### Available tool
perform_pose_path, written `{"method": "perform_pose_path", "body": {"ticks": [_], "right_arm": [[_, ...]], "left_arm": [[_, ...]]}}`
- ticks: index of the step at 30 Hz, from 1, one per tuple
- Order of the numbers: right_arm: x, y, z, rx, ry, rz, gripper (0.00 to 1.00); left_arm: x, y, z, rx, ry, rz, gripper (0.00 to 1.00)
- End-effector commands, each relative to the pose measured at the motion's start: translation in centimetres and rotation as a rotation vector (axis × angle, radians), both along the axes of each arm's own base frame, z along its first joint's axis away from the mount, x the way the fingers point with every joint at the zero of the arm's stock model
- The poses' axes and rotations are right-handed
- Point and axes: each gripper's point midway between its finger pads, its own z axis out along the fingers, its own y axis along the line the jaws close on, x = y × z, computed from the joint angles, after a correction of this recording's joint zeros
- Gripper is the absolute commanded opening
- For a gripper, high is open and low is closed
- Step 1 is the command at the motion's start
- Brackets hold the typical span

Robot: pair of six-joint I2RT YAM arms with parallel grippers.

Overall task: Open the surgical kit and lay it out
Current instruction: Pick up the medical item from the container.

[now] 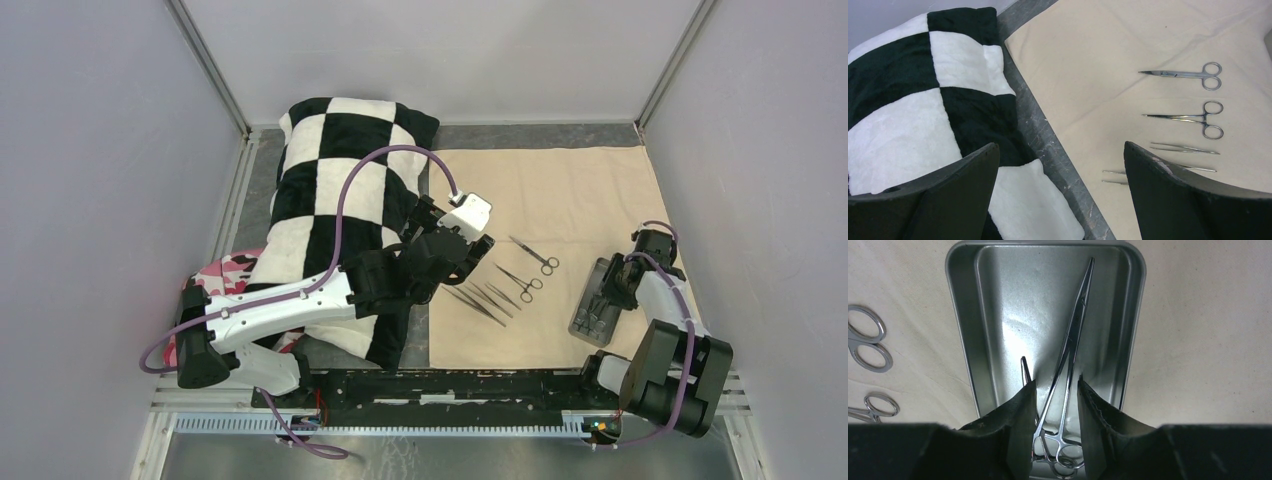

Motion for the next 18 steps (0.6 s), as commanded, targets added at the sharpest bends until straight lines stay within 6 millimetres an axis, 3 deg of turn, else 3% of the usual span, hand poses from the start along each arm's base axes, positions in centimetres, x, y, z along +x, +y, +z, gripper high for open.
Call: {"method": "perform_pose_path", "body": {"ticks": [1,5,10,18], "right_arm": [[0.8,-0.8,0.2,-0.026,-0.023,-0.035,0.40],[1.1,-0.9,0.0,-0.023,-0.016,-0.037,0.35],[0.5,-0.4,-1.2,-0.022,0.036,-0.017,0.36],[-1.7,-1.3,-1.4,-0.171,0.118,-0.020,0.32]], "left_arm": [[0.0,0.2,1.8,-0.046,-0.040,0.005,1.00],[0.0,0.2,1.8,-0.045,-0.040,0.005,1.00],[0.0,0.2,1.8,-0.044,-0.040,0.004,1.00],[0.1,0.2,1.8,-0.044,-0.040,0.005,1.00]]}}
